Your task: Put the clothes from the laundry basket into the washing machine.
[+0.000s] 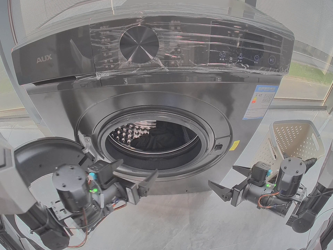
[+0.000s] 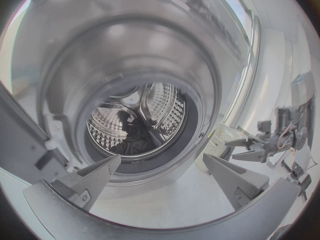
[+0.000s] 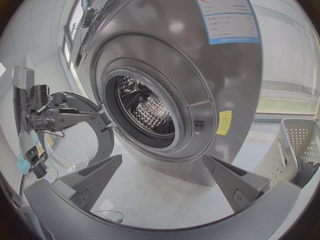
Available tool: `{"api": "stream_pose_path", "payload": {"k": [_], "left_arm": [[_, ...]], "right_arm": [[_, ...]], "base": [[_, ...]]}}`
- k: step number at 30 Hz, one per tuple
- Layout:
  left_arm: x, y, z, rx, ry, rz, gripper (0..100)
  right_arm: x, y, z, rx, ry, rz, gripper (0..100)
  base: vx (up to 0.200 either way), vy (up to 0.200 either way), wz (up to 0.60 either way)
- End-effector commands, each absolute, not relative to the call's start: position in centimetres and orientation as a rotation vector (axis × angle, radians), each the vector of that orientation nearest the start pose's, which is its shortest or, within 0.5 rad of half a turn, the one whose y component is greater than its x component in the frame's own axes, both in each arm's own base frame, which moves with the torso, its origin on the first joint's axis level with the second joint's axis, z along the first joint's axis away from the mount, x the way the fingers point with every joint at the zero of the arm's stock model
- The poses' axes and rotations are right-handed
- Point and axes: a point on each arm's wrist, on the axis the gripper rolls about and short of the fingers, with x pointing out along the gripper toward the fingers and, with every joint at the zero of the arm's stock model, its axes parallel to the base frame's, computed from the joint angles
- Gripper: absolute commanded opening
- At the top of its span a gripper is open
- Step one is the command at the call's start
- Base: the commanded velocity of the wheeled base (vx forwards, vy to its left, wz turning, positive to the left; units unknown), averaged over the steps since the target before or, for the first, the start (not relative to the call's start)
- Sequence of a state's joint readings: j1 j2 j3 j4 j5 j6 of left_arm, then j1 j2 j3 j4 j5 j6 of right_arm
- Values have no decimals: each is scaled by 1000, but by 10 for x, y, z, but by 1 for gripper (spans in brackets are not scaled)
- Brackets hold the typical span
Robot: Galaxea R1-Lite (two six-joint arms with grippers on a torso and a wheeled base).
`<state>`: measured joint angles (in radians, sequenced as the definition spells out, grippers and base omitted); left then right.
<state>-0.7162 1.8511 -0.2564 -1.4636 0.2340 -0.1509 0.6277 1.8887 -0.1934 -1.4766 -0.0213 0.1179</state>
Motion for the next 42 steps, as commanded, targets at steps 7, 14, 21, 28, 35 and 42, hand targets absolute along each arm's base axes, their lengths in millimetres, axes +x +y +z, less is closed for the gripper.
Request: {"api": "stream_pose_path", "payload": {"k": [7,14,21,28,35,42], "left_arm": [[154,-111,123,-155,50,-370,100],[146,-102,121,-153,55,-327,100],[144,-100,125,-152,32,-299,100],[128,-87,142,-128,-32,-291,100],[88,-54,148,-102,2,-267,100],[48,-20,133,-119,50,-190,100]], "right_arm": [[188,102,93,50,216,471,100],[171,84,102,43,186,436,100],[161,78,110,44,154,428,100],[142,67,119,19,167,415,100],[101,48,124,-11,218,358,100],[64,26,125,12,172,306,100]], "base": [[0,0,0],[-57,0,0],[-200,0,0],[-200,0,0],[-57,0,0],[0,0,0]]}}
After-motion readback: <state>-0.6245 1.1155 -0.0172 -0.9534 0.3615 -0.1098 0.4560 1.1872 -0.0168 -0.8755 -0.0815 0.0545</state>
